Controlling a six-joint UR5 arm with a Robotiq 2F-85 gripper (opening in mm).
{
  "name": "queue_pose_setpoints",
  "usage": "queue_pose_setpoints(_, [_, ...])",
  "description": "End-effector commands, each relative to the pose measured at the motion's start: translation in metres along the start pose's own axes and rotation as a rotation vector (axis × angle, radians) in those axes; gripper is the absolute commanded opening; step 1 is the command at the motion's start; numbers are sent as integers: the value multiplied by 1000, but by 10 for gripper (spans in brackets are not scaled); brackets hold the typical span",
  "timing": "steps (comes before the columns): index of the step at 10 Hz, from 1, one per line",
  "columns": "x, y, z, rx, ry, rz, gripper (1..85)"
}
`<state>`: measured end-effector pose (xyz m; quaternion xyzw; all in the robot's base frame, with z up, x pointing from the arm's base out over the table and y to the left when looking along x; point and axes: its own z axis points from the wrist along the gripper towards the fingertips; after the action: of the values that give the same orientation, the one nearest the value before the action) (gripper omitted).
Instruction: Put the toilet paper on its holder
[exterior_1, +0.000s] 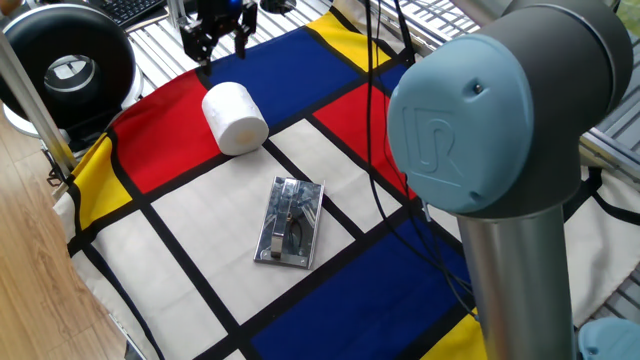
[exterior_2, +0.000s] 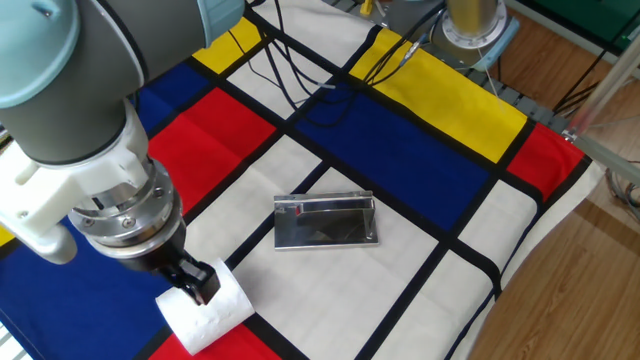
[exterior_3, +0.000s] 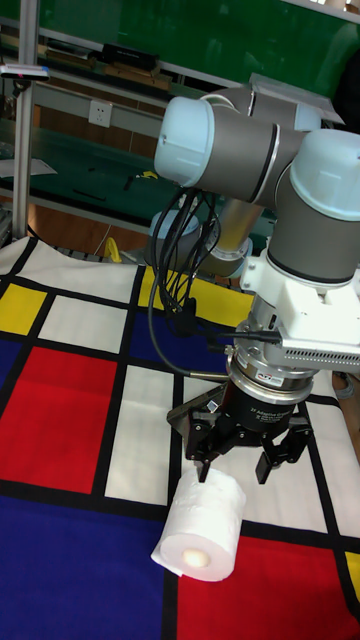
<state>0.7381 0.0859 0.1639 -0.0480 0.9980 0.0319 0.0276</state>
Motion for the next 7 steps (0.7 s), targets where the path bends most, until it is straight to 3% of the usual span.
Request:
queue_pose_setpoints(1, [-1,2,-1,-11,-5,1,827])
queue_pose_setpoints(7, [-6,-2,-1,3,-24,46,830])
